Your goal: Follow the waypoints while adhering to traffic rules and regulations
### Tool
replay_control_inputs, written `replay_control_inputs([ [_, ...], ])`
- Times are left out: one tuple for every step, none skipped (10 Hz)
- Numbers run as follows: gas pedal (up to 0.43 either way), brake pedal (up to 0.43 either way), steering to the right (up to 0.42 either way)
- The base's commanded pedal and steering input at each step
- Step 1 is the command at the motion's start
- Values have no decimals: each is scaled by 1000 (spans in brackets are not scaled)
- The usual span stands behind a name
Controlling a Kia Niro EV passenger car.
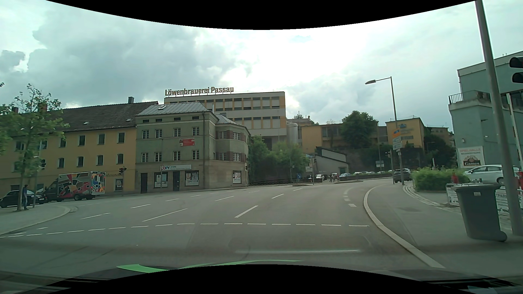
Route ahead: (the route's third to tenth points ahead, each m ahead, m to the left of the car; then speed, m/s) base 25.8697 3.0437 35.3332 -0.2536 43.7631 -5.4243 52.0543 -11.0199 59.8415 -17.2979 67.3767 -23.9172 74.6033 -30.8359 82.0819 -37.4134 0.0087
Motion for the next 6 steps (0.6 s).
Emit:
replay_control_inputs([
  [0,348,31],
  [0,348,31],
  [0,348,31],
  [0,348,31],
  [0,348,31],
  [0,348,31],
])
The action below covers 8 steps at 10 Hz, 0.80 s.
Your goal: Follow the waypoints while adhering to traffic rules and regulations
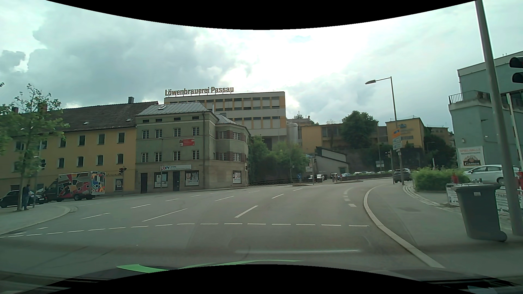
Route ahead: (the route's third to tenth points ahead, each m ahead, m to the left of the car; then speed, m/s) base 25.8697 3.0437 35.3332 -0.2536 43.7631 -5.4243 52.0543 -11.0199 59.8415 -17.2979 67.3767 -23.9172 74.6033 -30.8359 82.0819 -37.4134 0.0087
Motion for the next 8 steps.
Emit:
replay_control_inputs([
  [0,341,31],
  [0,348,31],
  [0,348,31],
  [0,348,31],
  [0,341,31],
  [0,348,31],
  [0,348,31],
  [0,348,31],
])
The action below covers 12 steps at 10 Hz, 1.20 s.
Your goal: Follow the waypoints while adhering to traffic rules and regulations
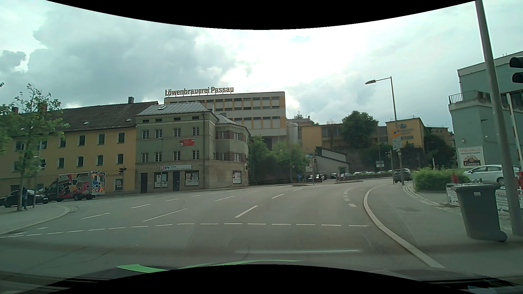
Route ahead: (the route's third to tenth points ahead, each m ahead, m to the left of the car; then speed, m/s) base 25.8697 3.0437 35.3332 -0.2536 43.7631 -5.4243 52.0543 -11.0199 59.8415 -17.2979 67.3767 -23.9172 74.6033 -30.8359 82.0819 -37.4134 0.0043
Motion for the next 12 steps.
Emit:
replay_control_inputs([
  [0,348,31],
  [0,348,31],
  [0,348,31],
  [0,348,31],
  [0,348,31],
  [0,348,31],
  [0,348,31],
  [0,348,31],
  [0,341,31],
  [0,348,31],
  [0,341,31],
  [0,341,31],
])
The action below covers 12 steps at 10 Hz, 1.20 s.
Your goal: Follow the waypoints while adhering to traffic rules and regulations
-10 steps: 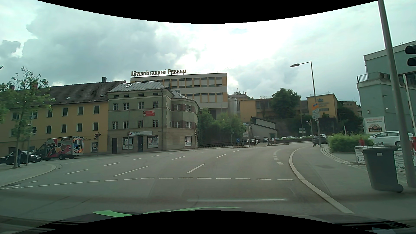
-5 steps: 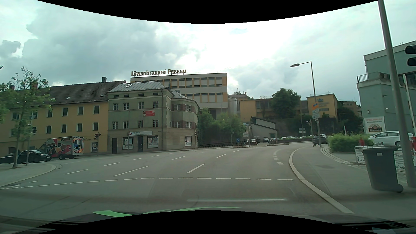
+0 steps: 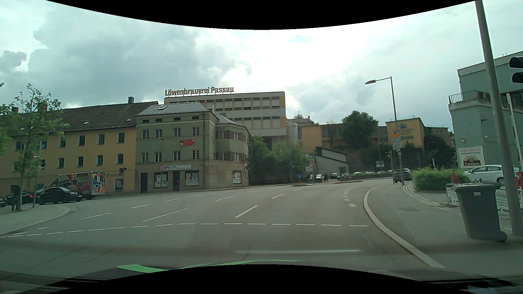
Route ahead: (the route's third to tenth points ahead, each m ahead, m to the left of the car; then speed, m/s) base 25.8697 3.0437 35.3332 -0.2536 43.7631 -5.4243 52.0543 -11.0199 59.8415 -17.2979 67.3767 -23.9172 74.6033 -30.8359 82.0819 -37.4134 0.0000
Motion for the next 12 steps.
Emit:
replay_control_inputs([
  [0,348,31],
  [0,341,31],
  [0,348,31],
  [0,348,31],
  [0,341,31],
  [0,348,31],
  [0,348,31],
  [0,348,31],
  [0,348,31],
  [0,341,31],
  [0,348,31],
  [0,341,31],
])
